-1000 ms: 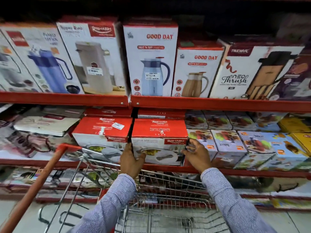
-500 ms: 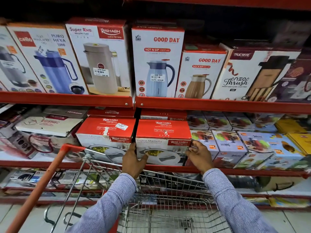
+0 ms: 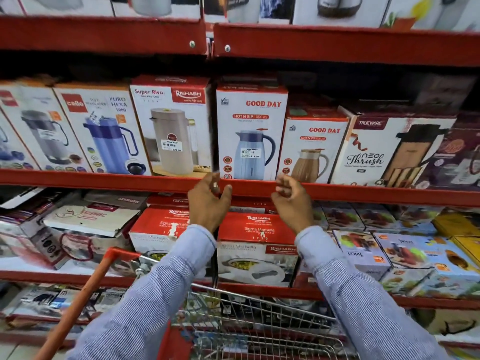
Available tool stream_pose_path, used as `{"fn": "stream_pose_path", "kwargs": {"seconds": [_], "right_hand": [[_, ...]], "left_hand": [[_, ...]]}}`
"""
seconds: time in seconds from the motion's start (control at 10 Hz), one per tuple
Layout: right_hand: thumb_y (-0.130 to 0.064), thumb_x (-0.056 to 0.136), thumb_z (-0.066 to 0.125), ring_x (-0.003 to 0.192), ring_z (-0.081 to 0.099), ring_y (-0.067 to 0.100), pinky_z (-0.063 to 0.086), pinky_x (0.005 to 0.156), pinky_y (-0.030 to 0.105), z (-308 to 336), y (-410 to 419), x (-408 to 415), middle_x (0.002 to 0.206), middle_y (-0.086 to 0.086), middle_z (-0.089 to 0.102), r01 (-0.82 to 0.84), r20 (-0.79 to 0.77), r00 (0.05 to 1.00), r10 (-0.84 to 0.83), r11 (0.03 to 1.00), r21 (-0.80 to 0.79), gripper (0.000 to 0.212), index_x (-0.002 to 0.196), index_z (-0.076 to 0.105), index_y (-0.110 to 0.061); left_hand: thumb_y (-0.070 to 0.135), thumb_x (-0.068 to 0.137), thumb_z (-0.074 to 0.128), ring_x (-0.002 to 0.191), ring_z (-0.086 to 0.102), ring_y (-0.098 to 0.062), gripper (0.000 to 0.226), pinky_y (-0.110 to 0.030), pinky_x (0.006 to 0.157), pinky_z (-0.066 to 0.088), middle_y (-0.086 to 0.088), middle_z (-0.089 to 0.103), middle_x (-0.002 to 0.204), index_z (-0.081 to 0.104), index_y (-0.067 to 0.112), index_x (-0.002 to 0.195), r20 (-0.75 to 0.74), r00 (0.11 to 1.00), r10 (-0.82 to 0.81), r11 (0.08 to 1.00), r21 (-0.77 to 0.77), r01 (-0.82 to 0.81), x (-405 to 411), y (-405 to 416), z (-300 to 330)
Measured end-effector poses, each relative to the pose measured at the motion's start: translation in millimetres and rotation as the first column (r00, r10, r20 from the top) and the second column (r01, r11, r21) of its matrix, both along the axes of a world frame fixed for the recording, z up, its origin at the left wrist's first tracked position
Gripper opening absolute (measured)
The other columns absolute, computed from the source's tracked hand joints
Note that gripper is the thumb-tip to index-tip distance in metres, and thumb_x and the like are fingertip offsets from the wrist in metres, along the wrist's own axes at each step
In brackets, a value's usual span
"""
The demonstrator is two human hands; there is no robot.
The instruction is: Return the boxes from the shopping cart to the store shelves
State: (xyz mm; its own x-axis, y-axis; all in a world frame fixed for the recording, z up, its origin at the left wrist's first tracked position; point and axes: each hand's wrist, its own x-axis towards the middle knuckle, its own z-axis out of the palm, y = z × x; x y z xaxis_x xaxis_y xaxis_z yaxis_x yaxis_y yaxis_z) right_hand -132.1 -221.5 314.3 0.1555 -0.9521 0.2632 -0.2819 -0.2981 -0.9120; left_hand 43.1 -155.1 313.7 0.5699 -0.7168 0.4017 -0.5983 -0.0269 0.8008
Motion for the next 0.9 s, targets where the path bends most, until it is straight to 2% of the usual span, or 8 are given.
{"fn": "stream_pose_path", "kwargs": {"seconds": [0.1,0.2,0.3,0.4,0.6,0.7,0.8,0.9], "right_hand": [[-0.011,0.085,0.063,0.112,0.060,0.018,0.047,0.088,0.023,9.6,-14.1,8.1,0.126,0.004,0.062,0.016,-0.047,0.999,-0.014,0.999,0.046,0.051,0.135,0.051,-0.011],[-0.014,0.085,0.063,0.106,0.061,0.016,0.044,0.081,0.022,8.0,-21.3,7.7,0.126,0.006,0.063,0.055,-0.082,0.995,-0.050,0.997,0.056,0.052,0.136,0.051,-0.011],[-0.013,0.085,0.063,0.106,0.061,0.016,0.044,0.079,0.020,4.6,-23.8,9.7,0.129,0.006,0.063,0.055,-0.112,0.992,-0.048,0.997,0.056,0.051,0.135,0.053,-0.011],[-0.012,0.083,0.063,0.098,0.062,0.015,0.046,0.080,0.023,3.1,-26.3,10.7,0.124,0.008,0.065,0.052,-0.100,0.994,-0.044,0.996,0.075,0.050,0.132,0.055,-0.013],[-0.013,0.081,0.065,0.078,0.056,0.000,0.041,0.062,0.012,3.1,-31.9,9.4,0.107,0.000,0.064,0.035,-0.106,0.994,-0.023,0.993,0.113,0.051,0.131,0.054,-0.017],[-0.015,0.080,0.066,0.080,0.058,0.001,0.042,0.061,0.013,-1.0,-36.2,8.7,0.107,-0.001,0.064,0.031,-0.114,0.993,-0.016,0.992,0.125,0.052,0.131,0.053,-0.019],[-0.016,0.080,0.066,0.087,0.060,0.008,0.046,0.066,0.016,2.4,-37.2,7.9,0.115,0.004,0.065,0.005,-0.119,0.993,0.014,0.988,0.153,0.053,0.131,0.052,-0.020],[-0.018,0.081,0.067,0.101,0.061,0.016,0.053,0.087,0.029,6.7,-32.6,4.0,0.123,0.003,0.062,0.003,-0.118,0.993,0.012,0.992,0.126,0.056,0.134,0.050,-0.019]], "left_hand": [[0.029,0.084,0.071,0.081,0.065,-0.006,0.055,-0.017,0.089,0.041,-0.008,0.071,0.123,0.058,0.006,0.132,-0.003,1.000,-0.021,0.997,0.080,0.021,0.0,-15.6,8.1],[0.031,0.083,0.072,0.105,0.070,-0.025,0.050,-0.021,0.094,0.041,-0.011,0.070,0.125,0.061,0.007,0.126,0.006,0.999,-0.034,0.991,0.132,0.033,3.5,-25.1,3.3],[0.034,0.082,0.071,0.107,0.069,-0.028,0.042,-0.033,0.100,0.052,-0.008,0.073,0.117,0.062,0.012,0.116,0.023,0.997,-0.072,0.979,0.193,0.067,8.6,-31.3,0.2],[0.033,0.080,0.069,0.108,0.069,-0.027,0.044,-0.038,0.100,0.052,-0.005,0.074,0.116,0.062,0.015,0.119,0.009,0.996,-0.089,0.970,0.226,0.085,11.0,-32.4,1.8],[0.027,0.078,0.069,0.113,0.067,-0.026,0.050,-0.032,0.104,0.047,-0.006,0.071,0.125,0.062,0.016,0.126,-0.049,0.995,-0.089,0.975,0.201,0.097,12.3,-31.2,0.7],[0.024,0.078,0.069,0.113,0.068,-0.026,0.050,-0.031,0.103,0.046,-0.006,0.071,0.124,0.062,0.015,0.126,-0.057,0.995,-0.087,0.979,0.181,0.096,12.4,-32.1,-2.0],[0.023,0.078,0.069,0.112,0.068,-0.026,0.051,-0.027,0.101,0.045,-0.006,0.071,0.125,0.061,0.015,0.128,-0.048,0.994,-0.094,0.975,0.198,0.101,12.8,-29.4,1.3],[0.023,0.080,0.068,0.099,0.071,-0.022,0.048,-0.023,0.094,0.046,-0.007,0.074,0.118,0.062,0.012,0.127,0.032,0.997,-0.064,0.989,0.135,0.059,9.0,-26.8,6.3]]}}
